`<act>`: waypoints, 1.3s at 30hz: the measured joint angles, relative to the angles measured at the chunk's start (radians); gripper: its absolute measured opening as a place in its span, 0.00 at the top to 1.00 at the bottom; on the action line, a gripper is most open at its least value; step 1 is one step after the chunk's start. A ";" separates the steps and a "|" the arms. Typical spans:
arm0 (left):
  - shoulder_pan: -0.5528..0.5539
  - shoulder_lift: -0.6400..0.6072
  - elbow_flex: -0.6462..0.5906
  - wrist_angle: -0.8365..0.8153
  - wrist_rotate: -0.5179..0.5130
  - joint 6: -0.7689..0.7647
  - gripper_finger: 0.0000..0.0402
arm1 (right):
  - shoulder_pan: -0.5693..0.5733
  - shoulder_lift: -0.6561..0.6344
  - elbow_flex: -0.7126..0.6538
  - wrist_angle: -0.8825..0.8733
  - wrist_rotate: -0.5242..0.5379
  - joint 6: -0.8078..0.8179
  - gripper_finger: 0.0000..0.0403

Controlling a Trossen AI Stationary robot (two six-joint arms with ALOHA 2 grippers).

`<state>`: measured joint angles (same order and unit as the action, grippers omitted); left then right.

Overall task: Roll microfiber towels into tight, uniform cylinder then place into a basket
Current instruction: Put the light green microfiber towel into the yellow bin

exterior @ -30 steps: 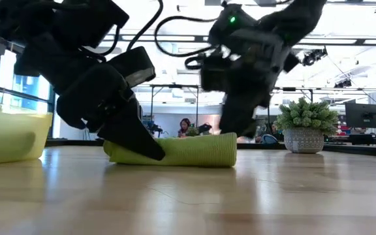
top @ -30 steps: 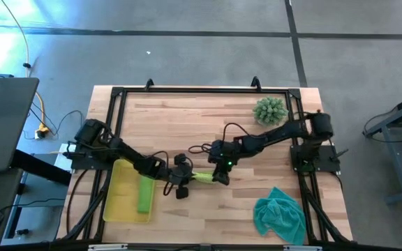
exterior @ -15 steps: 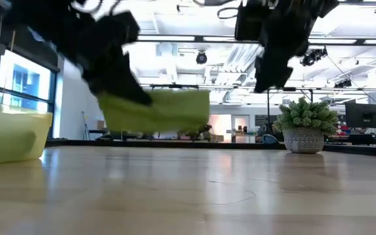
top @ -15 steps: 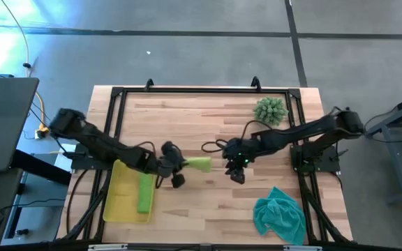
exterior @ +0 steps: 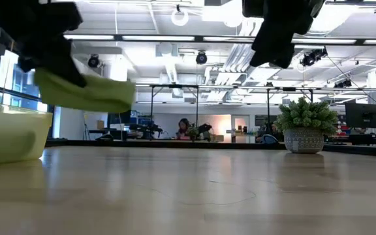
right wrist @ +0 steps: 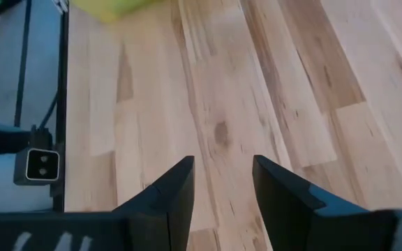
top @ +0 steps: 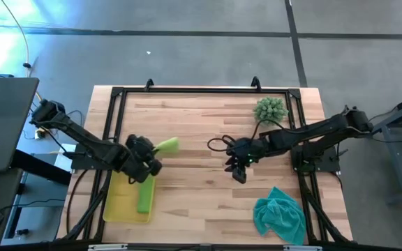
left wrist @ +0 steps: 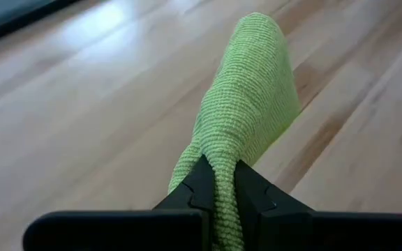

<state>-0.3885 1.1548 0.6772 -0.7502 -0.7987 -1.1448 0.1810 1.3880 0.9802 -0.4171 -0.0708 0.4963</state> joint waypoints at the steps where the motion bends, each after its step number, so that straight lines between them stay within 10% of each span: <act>1: -0.009 0.000 0.001 -0.050 0.016 -0.052 0.98 | 0.003 0.000 0.000 -0.002 0.000 0.008 0.65; 19: -0.158 0.076 0.250 -0.750 0.266 -0.551 0.98 | 0.058 0.000 0.000 0.000 0.098 0.057 0.65; 39: -0.377 0.675 0.523 -0.821 0.659 -0.799 0.98 | 0.057 0.000 0.000 0.026 0.098 0.038 0.65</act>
<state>-0.7659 1.8295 1.2001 -1.5716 -0.1398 -1.9441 0.2382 1.3876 0.9806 -0.3916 0.0273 0.5343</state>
